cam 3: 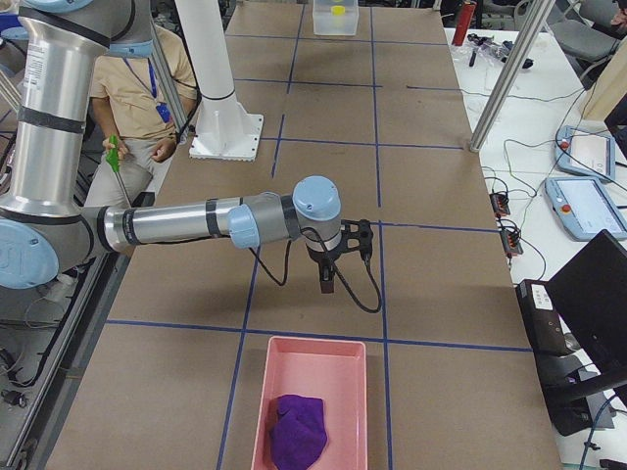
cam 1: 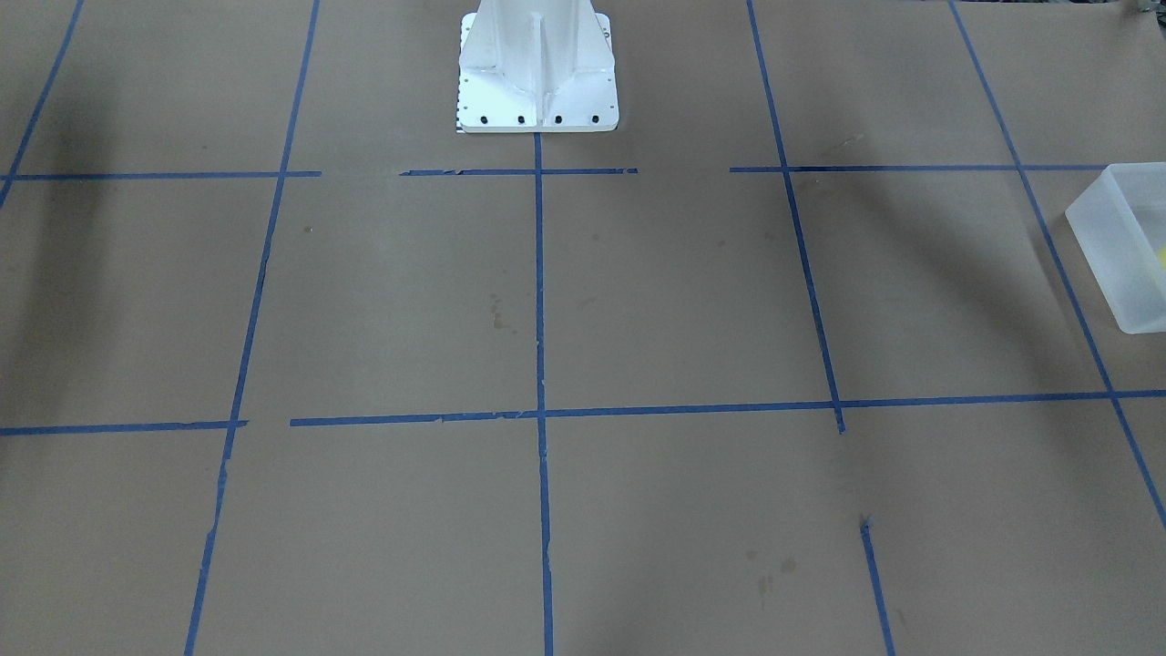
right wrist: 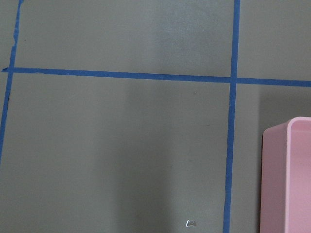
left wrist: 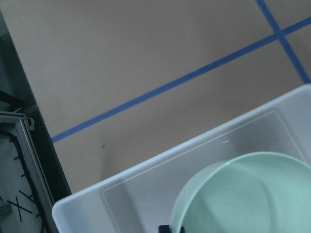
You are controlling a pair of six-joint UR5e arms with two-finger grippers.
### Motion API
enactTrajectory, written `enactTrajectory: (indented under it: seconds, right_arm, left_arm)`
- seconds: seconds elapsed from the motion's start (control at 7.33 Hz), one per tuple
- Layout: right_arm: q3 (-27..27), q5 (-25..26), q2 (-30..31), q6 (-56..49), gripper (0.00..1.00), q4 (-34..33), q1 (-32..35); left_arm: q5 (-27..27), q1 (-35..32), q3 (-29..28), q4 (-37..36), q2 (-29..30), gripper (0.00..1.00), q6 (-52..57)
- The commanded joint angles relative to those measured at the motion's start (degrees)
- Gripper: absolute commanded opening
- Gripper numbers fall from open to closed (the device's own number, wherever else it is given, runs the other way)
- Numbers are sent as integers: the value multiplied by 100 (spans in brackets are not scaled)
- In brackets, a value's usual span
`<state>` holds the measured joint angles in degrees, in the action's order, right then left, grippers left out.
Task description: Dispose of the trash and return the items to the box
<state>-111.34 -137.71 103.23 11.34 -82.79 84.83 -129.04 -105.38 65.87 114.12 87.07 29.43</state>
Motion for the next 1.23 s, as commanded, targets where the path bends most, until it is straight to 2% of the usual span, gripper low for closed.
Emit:
enactTrajectory:
  seconds: [0.0,0.27,0.41,0.68,0.82,0.95,1.09]
  right_arm:
    - [-28,-2,22,-1,100,0,-1]
    - [-63,7,57,-1,100,9,-1]
    - [-63,7,66,-1,100,9,-1]
    - [-72,7,75,-1,100,9,-1]
    - [-81,25,75,8,100,9,-1]
    - [-81,33,75,8,100,9,-1]
    - [-90,68,75,8,100,9,7]
  left_arm:
    - [2,-105,-223,41,-6,0,-138]
    - [2,-105,-416,102,-41,0,-174]
    - [63,-105,-522,346,-41,6,-270]
    - [239,-105,-523,585,-41,77,-297]
    - [239,-105,-340,559,-41,98,-436]
    - [239,-105,140,516,-84,99,-751]
    - [196,-105,963,367,-337,99,-1198]
